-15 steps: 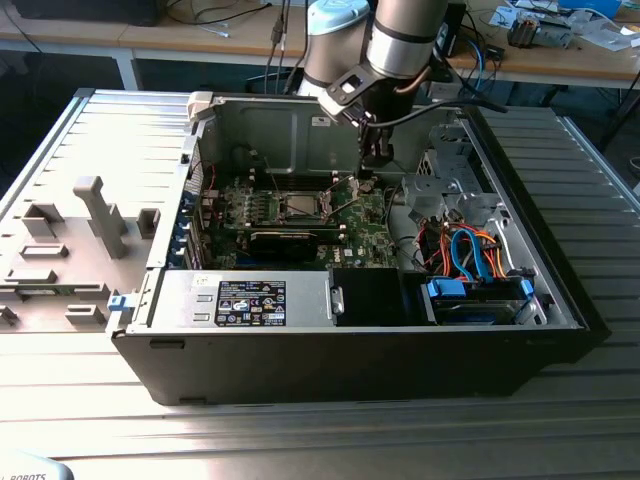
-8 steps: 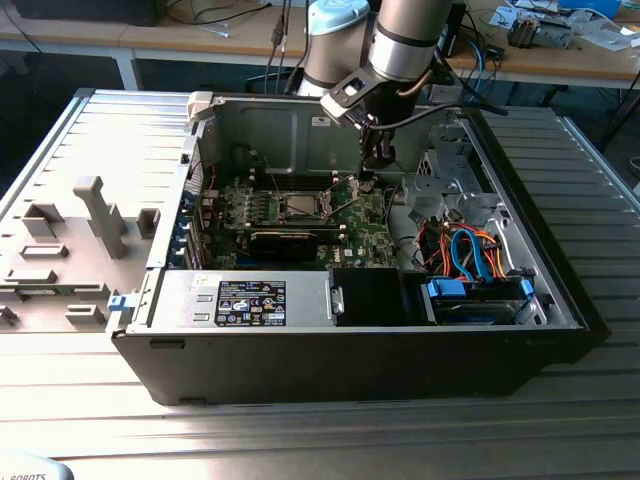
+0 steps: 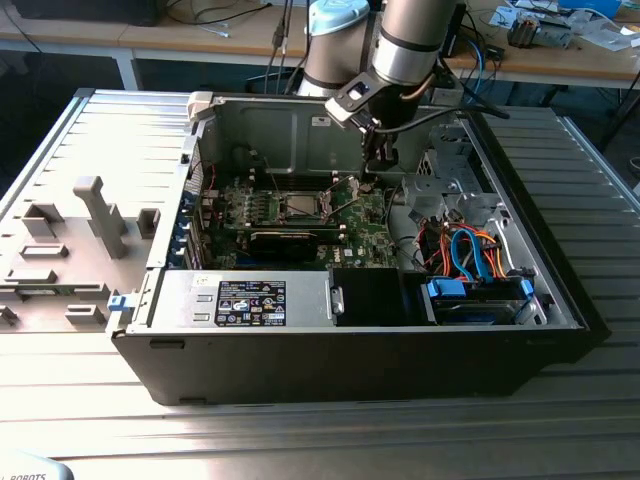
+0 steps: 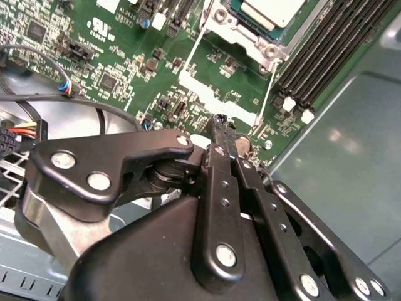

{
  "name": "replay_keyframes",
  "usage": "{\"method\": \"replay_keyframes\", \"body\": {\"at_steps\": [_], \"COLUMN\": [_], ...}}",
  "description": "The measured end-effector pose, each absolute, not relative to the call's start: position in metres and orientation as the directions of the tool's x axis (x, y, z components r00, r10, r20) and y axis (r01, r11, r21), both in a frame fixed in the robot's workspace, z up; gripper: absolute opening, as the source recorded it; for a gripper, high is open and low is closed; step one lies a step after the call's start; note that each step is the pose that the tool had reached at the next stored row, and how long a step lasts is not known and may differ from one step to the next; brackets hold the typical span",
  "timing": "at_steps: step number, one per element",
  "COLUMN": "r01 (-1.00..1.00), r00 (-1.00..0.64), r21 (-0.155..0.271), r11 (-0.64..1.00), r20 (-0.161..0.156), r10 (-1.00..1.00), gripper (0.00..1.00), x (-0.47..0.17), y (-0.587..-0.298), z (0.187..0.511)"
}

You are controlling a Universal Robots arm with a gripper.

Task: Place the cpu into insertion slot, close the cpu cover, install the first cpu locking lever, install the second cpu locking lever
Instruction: 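Close the cpu cover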

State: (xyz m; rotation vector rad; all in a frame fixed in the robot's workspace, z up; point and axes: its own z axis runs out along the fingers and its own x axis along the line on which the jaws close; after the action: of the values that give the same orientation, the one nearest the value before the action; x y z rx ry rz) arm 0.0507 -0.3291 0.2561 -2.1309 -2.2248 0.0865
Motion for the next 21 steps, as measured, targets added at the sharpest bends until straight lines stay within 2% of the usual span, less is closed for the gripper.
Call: {"method": "replay_keyframes", "body": {"at_steps": [7,21], "r01": [0.995,0.995], "r00": [-0.055,-0.055], "r21": [-0.086,-0.084], "r11": [0.055,0.055], "r20": [0.005,0.006], "r10": [0.998,0.998], "gripper": [0.11,0.11], "x": [0.053,0.024], "y": [-0.329,-0.329], "z": [0.245,0.245]}}
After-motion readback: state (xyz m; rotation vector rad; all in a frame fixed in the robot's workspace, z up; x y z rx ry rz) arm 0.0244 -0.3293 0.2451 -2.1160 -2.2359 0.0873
